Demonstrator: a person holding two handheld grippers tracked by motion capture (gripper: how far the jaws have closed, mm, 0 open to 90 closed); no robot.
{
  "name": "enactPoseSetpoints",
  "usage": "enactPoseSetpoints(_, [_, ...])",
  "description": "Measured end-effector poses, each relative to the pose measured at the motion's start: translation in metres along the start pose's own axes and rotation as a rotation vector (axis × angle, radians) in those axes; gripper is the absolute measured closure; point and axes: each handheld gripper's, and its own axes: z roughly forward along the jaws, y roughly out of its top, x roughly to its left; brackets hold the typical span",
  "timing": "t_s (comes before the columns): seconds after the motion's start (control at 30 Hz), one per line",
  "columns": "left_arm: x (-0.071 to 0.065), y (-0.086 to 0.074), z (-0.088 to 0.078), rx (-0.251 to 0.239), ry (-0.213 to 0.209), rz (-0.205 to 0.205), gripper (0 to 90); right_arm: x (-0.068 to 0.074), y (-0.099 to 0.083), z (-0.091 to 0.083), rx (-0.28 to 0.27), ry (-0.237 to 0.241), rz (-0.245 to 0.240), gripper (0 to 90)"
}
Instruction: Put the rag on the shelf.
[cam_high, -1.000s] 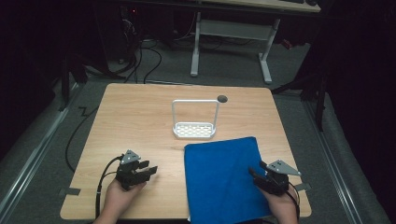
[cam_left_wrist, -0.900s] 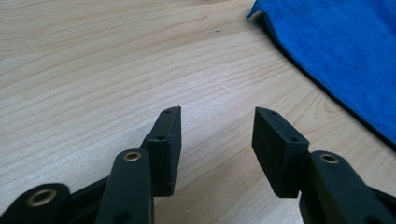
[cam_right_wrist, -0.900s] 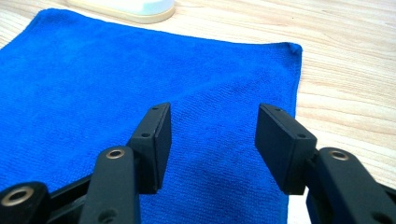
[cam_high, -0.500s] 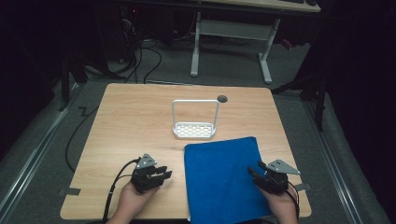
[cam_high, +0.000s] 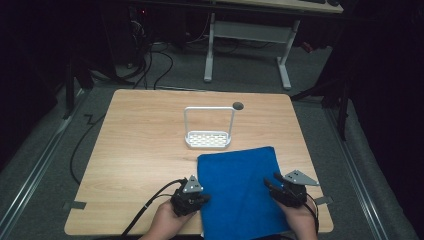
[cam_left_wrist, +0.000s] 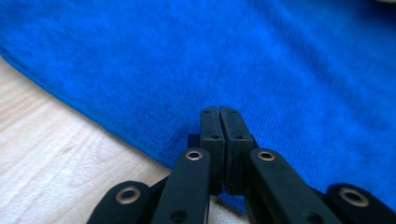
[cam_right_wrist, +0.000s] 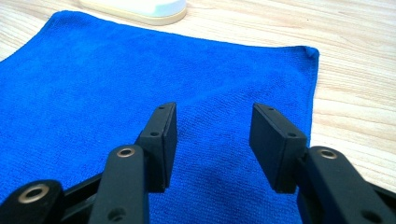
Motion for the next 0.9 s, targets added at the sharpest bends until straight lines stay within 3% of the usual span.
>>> enactPoseSetpoints(0.53, [0.019, -0.013, -0.018, 0.0, 0.019, -0.02, 89.2, -0.002, -0.001, -0.001, 0.0, 0.006, 0.01, 57.8])
enactPoseSetpoints(0.6, [0.025, -0.018, -0.026, 0.003, 0.028, -0.041, 89.2, -0.002, -0.001, 0.0, 0.01, 0.02, 0.008, 64.4])
enactPoseSetpoints(0.8, [0.036, -0.029, -0.042, 0.001, 0.048, -0.092, 89.2, 0.002, 0.001, 0.008, 0.04, 0.056, 0.009, 68.1])
enactPoseSetpoints(0.9, [0.041, -0.035, -0.05, 0.003, 0.07, -0.11, 89.1, 0.009, 0.005, 0.018, 0.048, 0.078, -0.022, 71.1])
